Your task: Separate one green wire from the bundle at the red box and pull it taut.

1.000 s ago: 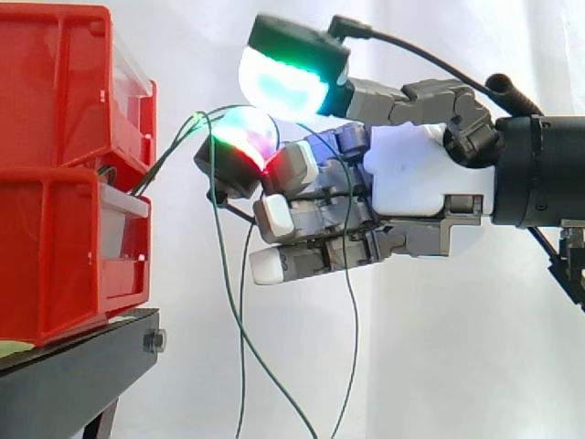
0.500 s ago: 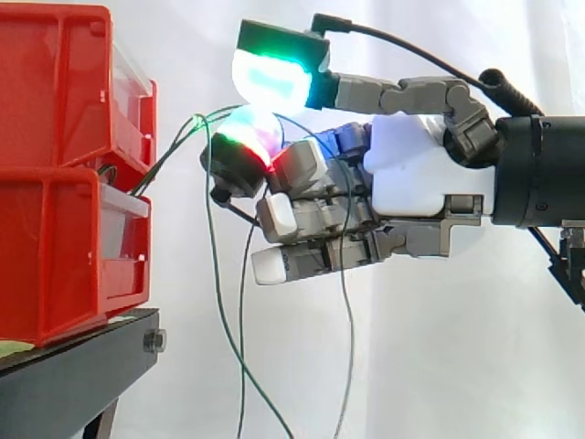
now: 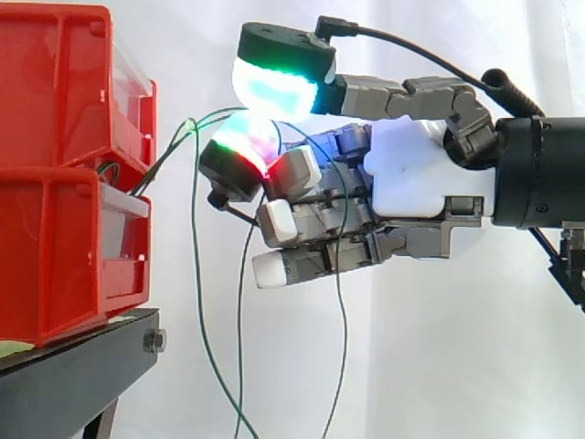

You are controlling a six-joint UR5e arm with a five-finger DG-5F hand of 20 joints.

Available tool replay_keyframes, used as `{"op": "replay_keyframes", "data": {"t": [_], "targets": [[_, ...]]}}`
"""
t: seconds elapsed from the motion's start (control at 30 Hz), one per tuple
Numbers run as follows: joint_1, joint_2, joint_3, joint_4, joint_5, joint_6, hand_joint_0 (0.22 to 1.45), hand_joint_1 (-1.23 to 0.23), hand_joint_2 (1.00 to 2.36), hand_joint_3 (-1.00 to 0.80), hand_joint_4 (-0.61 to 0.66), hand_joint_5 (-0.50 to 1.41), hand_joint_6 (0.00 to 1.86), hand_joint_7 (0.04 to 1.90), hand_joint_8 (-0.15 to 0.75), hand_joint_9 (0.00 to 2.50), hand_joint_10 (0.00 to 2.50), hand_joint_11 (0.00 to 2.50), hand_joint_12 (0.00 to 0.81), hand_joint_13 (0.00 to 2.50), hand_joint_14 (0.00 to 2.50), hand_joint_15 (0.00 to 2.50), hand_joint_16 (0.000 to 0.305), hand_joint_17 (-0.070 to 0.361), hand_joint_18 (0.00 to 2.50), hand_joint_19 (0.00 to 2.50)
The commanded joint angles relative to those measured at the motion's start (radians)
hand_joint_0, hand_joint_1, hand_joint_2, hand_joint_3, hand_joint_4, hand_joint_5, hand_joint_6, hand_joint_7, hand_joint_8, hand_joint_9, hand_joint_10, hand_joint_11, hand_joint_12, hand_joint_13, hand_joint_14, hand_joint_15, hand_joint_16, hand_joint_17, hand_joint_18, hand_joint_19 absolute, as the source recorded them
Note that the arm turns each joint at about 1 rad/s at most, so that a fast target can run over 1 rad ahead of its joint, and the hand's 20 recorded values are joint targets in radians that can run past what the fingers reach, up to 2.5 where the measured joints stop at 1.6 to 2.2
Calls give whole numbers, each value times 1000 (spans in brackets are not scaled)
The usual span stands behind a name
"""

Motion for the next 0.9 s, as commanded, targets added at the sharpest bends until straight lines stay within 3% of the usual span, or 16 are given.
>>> {"op": "replay_keyframes", "data": {"t": [0.0,0.3,0.37,0.43,0.63,0.87], "targets": [[4,0,0,0,0,-2,627,-844,1019,-235,258,-204,870,1194,392,1041,15,1121,436,988,21,690,54,123,870,484],[8,0,-1,-5,25,-2,618,-832,1020,-226,265,-196,869,1228,392,1058,16,1121,436,991,21,691,54,123,874,484],[10,0,-3,-11,26,-1,602,-818,1011,-352,259,-194,867,1220,389,1059,15,1123,438,991,20,680,54,121,857,483],[10,-1,-6,-18,28,1,554,-716,1000,-500,264,-181,849,1236,403,1082,15,1104,438,995,21,683,55,124,866,505],[15,0,-30,-14,28,8,573,-506,1000,-498,244,-159,811,1249,398,1134,16,1072,432,1001,21,688,55,124,865,536],[13,0,-30,-12,28,11,592,-630,1017,-252,233,-171,805,1263,393,1085,18,1069,437,986,20,692,55,124,844,532]]}}
